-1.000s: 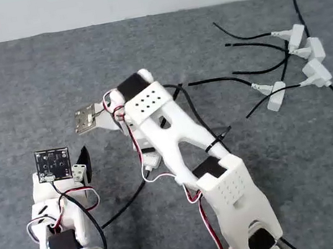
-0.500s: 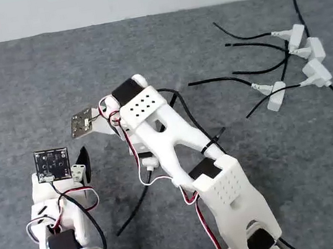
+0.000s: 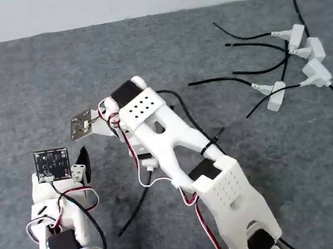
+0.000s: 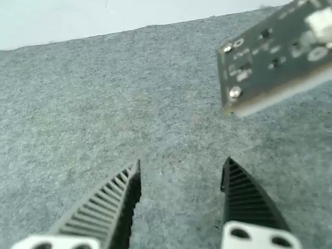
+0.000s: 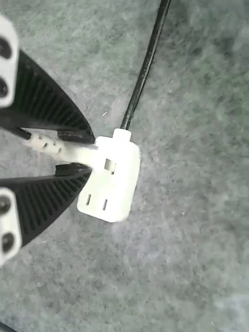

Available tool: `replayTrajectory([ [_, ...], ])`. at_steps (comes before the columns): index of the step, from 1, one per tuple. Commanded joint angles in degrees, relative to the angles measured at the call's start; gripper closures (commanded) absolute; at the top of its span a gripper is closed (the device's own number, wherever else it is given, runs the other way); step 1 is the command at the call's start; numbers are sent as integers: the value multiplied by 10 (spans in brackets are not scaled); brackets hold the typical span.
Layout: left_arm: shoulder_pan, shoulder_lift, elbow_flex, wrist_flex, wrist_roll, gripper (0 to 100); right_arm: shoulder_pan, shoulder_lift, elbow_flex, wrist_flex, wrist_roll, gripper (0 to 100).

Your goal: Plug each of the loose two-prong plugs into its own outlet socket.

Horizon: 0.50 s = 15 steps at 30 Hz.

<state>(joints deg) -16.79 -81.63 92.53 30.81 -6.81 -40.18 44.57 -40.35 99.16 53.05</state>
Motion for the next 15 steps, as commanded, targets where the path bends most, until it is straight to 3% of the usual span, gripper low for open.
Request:
replayTrajectory([
  [1, -4, -9, -35, -16, 6, 765, -26, 46, 27, -5, -7, 988],
  [15, -4, -9, -35, -16, 6, 765, -43, 56, 31, -36, -31, 988],
])
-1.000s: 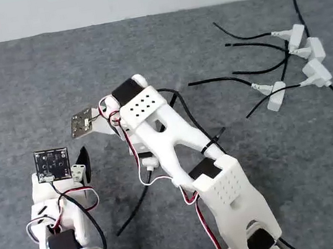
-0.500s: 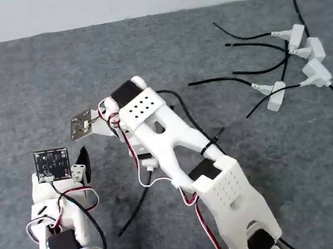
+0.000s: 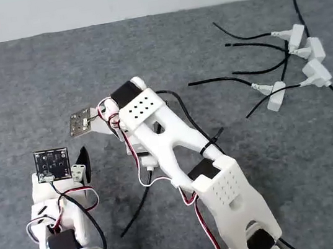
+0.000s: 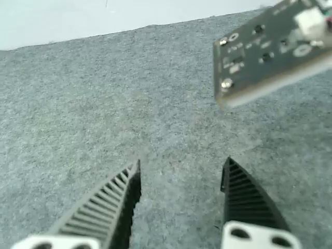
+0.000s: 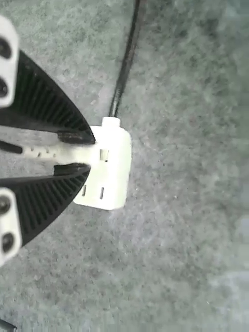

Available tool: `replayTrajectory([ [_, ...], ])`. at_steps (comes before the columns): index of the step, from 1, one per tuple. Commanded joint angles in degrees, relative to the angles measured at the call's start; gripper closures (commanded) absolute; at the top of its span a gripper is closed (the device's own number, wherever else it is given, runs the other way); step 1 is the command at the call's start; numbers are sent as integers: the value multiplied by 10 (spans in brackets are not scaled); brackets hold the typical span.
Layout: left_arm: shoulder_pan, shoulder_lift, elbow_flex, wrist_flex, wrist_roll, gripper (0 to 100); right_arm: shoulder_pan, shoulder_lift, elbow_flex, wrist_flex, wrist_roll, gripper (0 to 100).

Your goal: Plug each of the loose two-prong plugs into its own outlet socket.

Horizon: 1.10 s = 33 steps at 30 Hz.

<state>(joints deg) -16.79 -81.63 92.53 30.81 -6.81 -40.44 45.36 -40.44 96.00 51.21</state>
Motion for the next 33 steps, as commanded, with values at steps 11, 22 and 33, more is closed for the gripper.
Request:
replayTrajectory([
  [11, -3, -9, -35, -16, 6, 765, -49, 95, 27, -12, -12, 988],
  [22, -3, -9, -35, -16, 6, 765, -49, 95, 27, -11, -15, 984],
  [33, -3, -9, -32, -32, 5, 765, -41, 95, 26, -8, -61, 981],
])
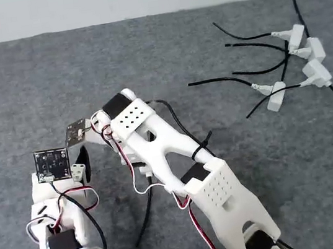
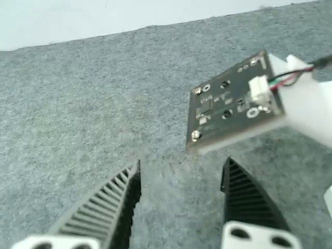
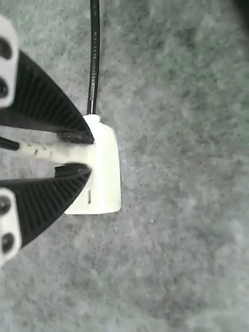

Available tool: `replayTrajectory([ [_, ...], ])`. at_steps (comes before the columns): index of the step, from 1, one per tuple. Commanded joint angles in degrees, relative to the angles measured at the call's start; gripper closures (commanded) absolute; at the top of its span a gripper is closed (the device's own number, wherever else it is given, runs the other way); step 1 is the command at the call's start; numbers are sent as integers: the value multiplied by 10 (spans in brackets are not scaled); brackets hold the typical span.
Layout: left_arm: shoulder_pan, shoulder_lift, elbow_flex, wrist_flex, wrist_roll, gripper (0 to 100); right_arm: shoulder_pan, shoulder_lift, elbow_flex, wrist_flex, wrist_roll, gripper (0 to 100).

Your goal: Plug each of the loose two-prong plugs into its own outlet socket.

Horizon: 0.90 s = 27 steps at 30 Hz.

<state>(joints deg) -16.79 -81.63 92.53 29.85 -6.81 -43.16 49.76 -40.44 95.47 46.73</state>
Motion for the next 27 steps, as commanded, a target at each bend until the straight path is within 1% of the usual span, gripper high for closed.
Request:
replayTrajectory([
  [1, -3, -9, -31, -22, 5, 765, -10, 50, 18, 3, -17, 976],
  [3, -3, -9, -31, -22, 4, 765, 7, 38, -25, 44, -23, 934],
  [5, -3, -9, -30, -22, 3, 765, 26, 20, -76, 78, -47, 861],
  [7, -3, -9, -29, -22, 3, 765, 49, -19, -103, 78, -84, 784],
  [10, -2, -9, -28, -22, 3, 765, 66, -94, -100, 78, -98, 706],
  [13, 0, -9, -33, -23, 3, 765, 73, -178, -62, 77, -122, 691],
  [16, -2, -9, -63, 1, 3, 765, 75, -273, -25, 77, -151, 691],
  [20, 4, -9, -136, 95, 3, 765, 74, -407, 54, 77, -196, 691],
  [24, 22, -9, -198, 190, 2, 765, 75, -549, 177, 76, -249, 691],
  [27, 53, -9, -229, 253, 2, 765, 75, -675, 287, 73, -252, 691],
])
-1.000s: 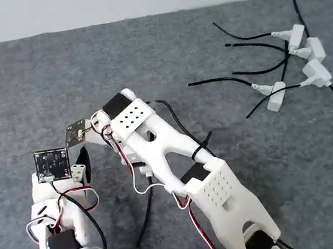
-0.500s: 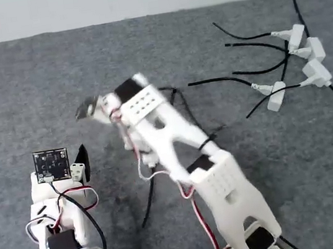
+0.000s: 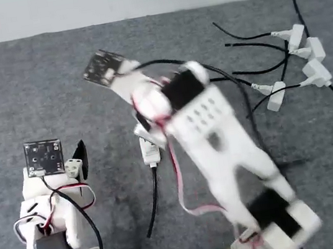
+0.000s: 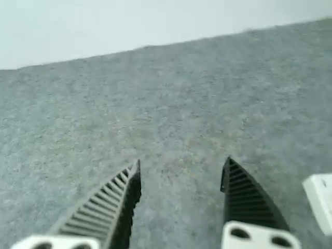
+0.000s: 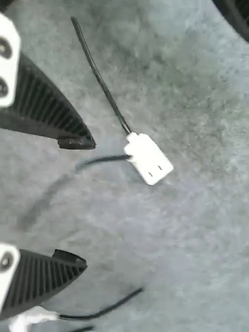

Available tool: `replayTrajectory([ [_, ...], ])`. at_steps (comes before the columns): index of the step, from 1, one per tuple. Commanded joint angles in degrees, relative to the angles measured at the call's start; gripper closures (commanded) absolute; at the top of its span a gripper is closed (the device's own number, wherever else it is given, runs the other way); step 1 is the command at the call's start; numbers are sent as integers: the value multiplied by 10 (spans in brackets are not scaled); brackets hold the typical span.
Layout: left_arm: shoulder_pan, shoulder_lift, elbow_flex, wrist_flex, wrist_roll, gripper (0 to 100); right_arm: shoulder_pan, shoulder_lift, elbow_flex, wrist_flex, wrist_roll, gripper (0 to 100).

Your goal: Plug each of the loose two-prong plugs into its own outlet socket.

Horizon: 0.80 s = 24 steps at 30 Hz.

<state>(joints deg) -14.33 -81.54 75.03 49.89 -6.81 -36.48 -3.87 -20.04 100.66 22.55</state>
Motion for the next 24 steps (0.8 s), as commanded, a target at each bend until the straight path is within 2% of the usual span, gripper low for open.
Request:
replayTrajectory([
  [1, 40, -10, -63, 72, 2, 765, 8, -181, 120, 16, -4, 691],
  [4, 79, -10, -87, 110, 2, 765, 9, -321, 222, -4, 25, 691],
  [9, 107, -10, -91, 120, 2, 765, 29, -553, 402, -65, 57, 691],
  [12, 107, -10, -63, 120, 2, 765, 81, -675, 517, -124, 54, 691],
  [19, 107, -10, 22, 137, 2, 766, 259, -918, 748, -241, 47, 692],
  [22, 107, -11, 44, 136, 1, 766, 293, -1002, 819, -254, 47, 692],
  [24, 107, -21, 54, 138, 1, 767, 306, -1007, 844, -250, 47, 692],
])
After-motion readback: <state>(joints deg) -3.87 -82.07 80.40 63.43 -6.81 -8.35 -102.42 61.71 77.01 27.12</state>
